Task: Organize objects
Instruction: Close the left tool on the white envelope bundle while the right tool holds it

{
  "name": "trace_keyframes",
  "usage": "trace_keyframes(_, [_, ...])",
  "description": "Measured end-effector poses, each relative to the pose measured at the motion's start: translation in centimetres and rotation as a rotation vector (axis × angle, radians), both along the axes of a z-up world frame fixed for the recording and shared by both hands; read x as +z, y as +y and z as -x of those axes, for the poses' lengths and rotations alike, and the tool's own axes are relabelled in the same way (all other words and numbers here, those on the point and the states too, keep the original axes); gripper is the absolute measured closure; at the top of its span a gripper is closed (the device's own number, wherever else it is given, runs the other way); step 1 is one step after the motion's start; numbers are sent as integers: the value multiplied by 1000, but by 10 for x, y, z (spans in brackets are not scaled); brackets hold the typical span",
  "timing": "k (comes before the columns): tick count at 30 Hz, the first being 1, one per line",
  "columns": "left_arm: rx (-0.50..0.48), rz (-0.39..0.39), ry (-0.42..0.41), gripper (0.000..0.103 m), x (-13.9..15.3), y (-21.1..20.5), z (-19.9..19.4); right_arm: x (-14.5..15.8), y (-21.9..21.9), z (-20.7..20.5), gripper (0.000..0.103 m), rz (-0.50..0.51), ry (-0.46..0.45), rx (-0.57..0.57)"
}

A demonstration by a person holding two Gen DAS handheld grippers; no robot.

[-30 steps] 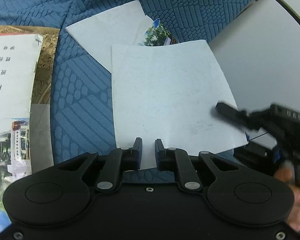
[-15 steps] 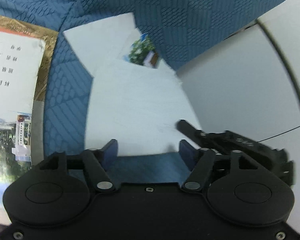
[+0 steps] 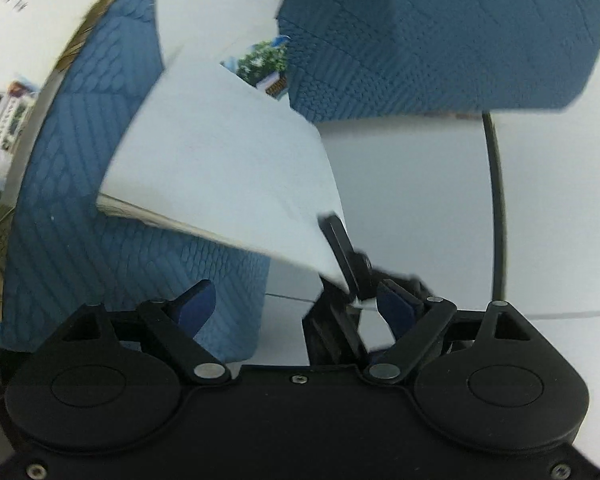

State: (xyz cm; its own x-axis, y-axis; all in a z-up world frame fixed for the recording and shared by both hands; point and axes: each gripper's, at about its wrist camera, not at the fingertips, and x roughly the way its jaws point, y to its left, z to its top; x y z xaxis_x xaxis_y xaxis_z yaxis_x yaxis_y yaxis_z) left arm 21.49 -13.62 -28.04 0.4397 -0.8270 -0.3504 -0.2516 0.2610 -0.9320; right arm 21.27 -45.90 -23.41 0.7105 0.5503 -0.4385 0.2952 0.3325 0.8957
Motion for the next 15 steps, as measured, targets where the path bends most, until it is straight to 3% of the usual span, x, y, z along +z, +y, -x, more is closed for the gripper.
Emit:
trace_keyframes(7, [60, 47, 57, 21, -19, 20, -2, 12, 10, 17, 97, -7, 10, -7])
trace_keyframes(13, [66, 29, 86, 48, -30, 25, -2, 23, 12, 32, 97, 43, 3, -6])
trace_keyframes(15, [61, 27, 88, 67, -32, 27, -4, 23, 11, 36, 97, 65, 9, -14])
